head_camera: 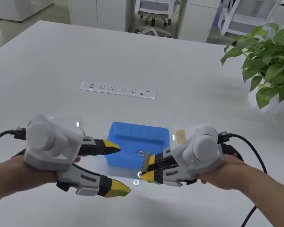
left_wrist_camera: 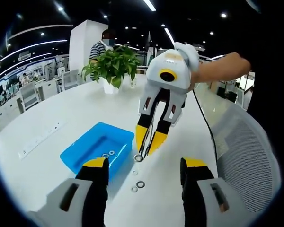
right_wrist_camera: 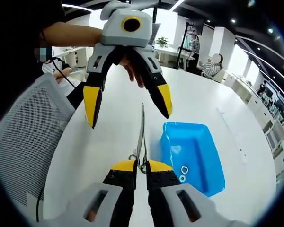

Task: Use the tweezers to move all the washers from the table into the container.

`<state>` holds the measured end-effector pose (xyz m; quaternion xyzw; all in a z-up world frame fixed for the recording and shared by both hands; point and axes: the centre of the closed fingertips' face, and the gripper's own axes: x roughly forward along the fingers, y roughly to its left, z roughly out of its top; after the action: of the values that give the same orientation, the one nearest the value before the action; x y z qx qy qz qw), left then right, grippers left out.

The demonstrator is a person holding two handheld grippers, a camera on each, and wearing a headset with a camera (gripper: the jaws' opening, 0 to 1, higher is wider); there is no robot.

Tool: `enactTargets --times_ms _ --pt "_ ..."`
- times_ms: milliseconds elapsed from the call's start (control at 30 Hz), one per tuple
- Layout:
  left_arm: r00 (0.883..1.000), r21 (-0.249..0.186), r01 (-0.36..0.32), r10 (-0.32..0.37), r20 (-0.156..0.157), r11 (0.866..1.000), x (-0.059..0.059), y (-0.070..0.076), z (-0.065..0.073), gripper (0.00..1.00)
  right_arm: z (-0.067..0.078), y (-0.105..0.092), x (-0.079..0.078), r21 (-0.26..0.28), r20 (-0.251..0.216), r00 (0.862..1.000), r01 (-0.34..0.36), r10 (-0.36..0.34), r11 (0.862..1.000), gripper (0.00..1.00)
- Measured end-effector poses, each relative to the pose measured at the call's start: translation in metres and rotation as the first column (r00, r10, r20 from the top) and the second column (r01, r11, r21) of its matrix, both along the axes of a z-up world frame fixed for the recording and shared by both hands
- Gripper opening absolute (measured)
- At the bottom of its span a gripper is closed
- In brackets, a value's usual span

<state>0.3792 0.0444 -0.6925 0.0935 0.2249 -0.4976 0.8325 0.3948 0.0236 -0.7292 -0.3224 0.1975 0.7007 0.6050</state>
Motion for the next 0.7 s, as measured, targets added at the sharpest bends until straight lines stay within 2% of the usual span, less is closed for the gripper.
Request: enactTargets --times_ms 267,700 --pt "0.999 -0.001 -0.042 0.042 -0.003 0.999 0.001 0.009 -0.003 0.82 0.008 0.002 0.008 0.007 0.004 1.000 -0.001 0.001 1.000 0.09" --pt "0.996 -0.013 -0.087 0.087 0.002 0.996 0.002 0.019 0.001 0.92 0.021 0.009 0.029 0.026 0.023 1.000 0.007 -0.007 1.000 0.09"
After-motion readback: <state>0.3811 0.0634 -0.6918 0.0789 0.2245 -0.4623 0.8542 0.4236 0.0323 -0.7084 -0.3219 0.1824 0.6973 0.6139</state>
